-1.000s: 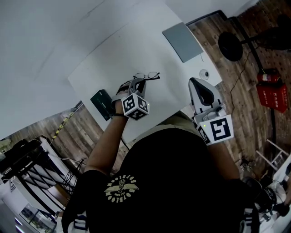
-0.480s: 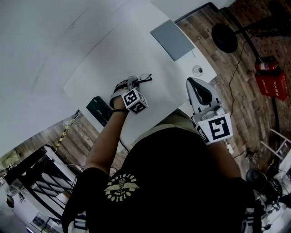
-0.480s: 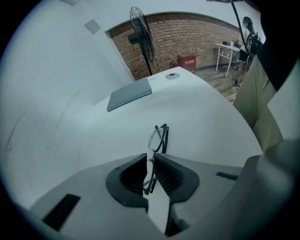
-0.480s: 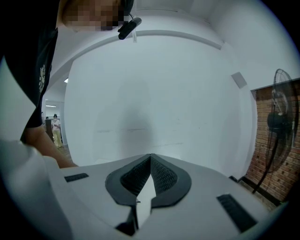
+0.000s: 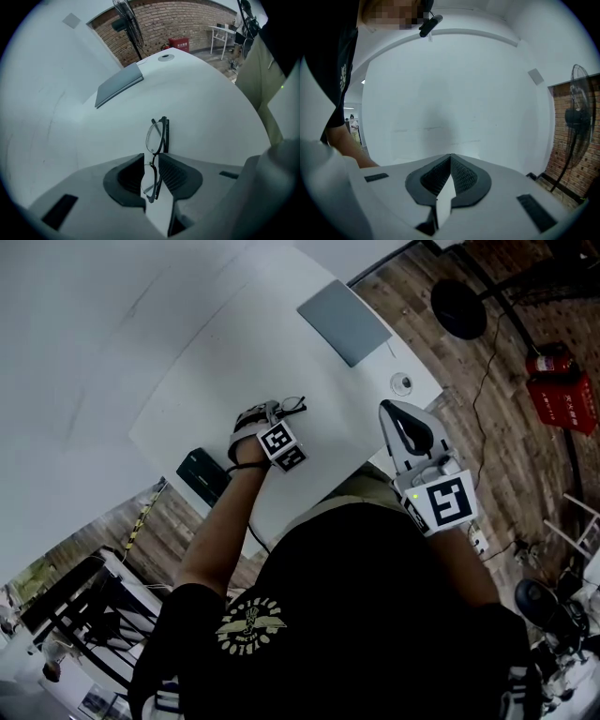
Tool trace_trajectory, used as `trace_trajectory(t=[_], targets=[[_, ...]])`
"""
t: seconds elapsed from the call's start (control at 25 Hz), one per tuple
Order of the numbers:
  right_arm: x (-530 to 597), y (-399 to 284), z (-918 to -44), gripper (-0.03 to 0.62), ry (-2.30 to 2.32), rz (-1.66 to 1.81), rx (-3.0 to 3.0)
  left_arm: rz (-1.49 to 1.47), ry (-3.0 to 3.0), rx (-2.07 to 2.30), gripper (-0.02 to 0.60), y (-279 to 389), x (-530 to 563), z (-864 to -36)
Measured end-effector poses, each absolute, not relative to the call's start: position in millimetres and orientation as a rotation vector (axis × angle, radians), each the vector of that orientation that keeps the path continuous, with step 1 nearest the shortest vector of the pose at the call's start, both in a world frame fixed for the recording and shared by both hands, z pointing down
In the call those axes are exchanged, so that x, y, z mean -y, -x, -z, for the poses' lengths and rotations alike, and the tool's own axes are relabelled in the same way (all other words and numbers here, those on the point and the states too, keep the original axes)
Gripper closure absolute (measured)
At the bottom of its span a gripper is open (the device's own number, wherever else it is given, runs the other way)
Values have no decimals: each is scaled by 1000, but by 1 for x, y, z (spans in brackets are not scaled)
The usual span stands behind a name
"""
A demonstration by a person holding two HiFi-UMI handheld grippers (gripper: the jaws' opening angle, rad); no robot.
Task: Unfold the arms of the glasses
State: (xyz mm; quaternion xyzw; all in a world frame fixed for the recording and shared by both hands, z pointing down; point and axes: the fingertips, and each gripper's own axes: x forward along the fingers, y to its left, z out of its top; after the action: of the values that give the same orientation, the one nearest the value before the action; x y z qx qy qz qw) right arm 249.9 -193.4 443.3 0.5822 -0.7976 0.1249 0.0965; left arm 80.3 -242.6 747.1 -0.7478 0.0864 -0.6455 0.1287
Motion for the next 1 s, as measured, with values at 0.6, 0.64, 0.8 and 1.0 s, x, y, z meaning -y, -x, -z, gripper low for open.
trace_trajectory(t=[0.6,0.64,0.8,1.0], targets=[[192,-258,-444,599,-1727,-388,2376,1816,2085,-315,539,-84,253,-751],[192,-257,-443,599,-1727,-385,2379,1811,2093,-326,543,-83,255,-748],[187,-254,-436,599,-1731,-370,2388,1787,2141,-407,560,-78,260,-738],[179,-249,-429,599,-1733,-349,2391,1705,2318,-579,561,-72,263,-717]])
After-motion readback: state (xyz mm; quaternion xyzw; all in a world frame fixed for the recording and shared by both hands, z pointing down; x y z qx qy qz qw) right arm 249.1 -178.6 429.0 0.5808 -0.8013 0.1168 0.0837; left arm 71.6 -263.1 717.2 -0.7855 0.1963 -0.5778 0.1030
